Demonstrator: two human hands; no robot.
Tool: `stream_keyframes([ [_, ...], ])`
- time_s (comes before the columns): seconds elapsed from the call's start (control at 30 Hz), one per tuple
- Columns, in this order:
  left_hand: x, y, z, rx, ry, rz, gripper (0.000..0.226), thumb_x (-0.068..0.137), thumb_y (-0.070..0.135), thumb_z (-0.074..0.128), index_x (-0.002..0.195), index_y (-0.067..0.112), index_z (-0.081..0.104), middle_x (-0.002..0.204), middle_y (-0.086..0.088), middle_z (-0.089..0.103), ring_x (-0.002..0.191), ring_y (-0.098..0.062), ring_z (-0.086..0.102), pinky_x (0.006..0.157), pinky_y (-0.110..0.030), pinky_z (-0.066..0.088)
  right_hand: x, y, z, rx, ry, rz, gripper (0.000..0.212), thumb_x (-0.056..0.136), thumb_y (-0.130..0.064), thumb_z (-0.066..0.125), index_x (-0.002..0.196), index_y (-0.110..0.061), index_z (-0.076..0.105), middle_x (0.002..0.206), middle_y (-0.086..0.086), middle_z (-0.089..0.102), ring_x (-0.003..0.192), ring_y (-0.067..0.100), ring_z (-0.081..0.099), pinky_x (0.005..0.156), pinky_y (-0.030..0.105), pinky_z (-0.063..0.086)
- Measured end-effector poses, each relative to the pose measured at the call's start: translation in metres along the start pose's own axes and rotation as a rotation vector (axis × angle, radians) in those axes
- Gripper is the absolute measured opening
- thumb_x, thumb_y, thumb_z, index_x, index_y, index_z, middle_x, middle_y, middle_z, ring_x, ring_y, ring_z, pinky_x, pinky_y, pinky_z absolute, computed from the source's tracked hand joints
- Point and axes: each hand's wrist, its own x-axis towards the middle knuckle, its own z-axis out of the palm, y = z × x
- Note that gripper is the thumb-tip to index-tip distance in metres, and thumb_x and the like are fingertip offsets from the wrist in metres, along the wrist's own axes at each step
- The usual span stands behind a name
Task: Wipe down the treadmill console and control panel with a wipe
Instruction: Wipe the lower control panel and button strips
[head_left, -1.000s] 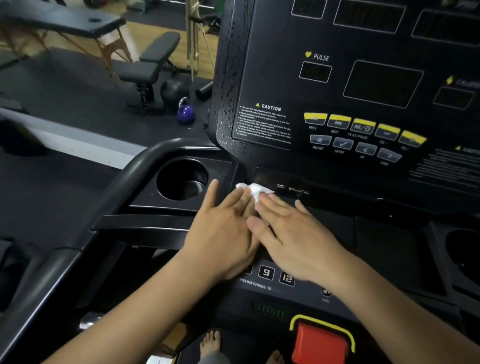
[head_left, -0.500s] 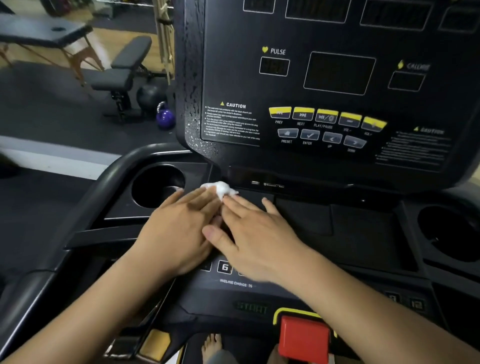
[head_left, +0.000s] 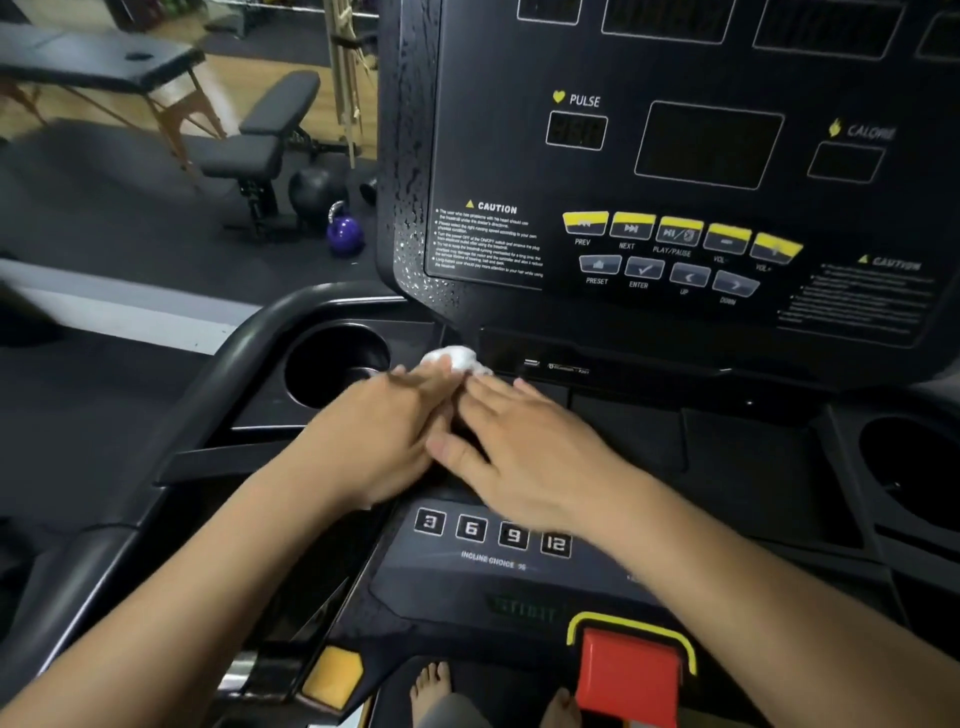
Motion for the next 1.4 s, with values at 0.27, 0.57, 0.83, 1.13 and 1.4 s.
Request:
stream_keyframes([
  [0.27,-0.045,0.003,0.008,0.076,-0.048,-0.015,0.059,0.094,0.044,0.023,0.144,0.024,0.047,0.154,0.002,0.039,0.142,-0.009,0.033,0.117,-0.039,0.028,-0.046,0.012,0.001,-0.096,-0.078,-0.078,0.093,0.079,-0.072,-0.012,0.153,-0.024,0.016,0.161,-0.010,0.006,0.145,0.000,-0.003,0.120,0.038,-0.002],
  [0.57,-0.025,0.039,0.026,0.166,-0.074,0.022,0.067,0.098,0.050,0.012,0.142,0.015,0.049,0.148,-0.006,0.047,0.143,-0.016,0.034,0.121,-0.049,0.012,-0.058,0.017,-0.004,-0.078,-0.050,0.021,0.093,0.081,-0.073,-0.015,0.153,-0.024,0.018,0.160,-0.009,0.009,0.144,-0.001,-0.002,0.119,0.029,0.000],
  [0.83,0.008,0.031,0.028,0.363,-0.038,0.045,0.058,0.096,0.047,0.026,0.126,0.012,0.062,0.113,-0.003,0.061,0.103,-0.026,0.055,0.107,-0.056,0.035,-0.033,0.026,-0.003,-0.111,0.033,0.138,0.092,0.083,-0.070,-0.009,0.151,-0.018,0.023,0.160,-0.004,0.013,0.146,0.004,0.004,0.118,0.027,0.001],
  [1.13,-0.026,0.025,0.021,0.231,-0.098,0.097,0.067,0.099,0.050,0.015,0.136,0.011,0.054,0.148,-0.012,0.047,0.143,-0.023,0.034,0.119,-0.048,0.020,-0.059,0.021,0.002,-0.072,0.011,0.064,0.096,0.079,-0.073,-0.017,0.149,-0.026,0.030,0.157,-0.013,0.019,0.143,-0.003,0.007,0.120,0.033,0.002],
  [1.4,-0.009,0.018,0.011,0.324,-0.071,0.190,0.058,0.098,0.044,0.015,0.121,0.021,0.064,0.124,0.000,0.064,0.109,-0.020,0.055,0.100,-0.044,0.034,-0.054,0.013,0.014,-0.043,0.100,0.048,0.083,0.089,-0.070,-0.001,0.147,-0.024,0.036,0.156,-0.009,0.025,0.143,-0.002,0.010,0.118,0.027,0.009],
])
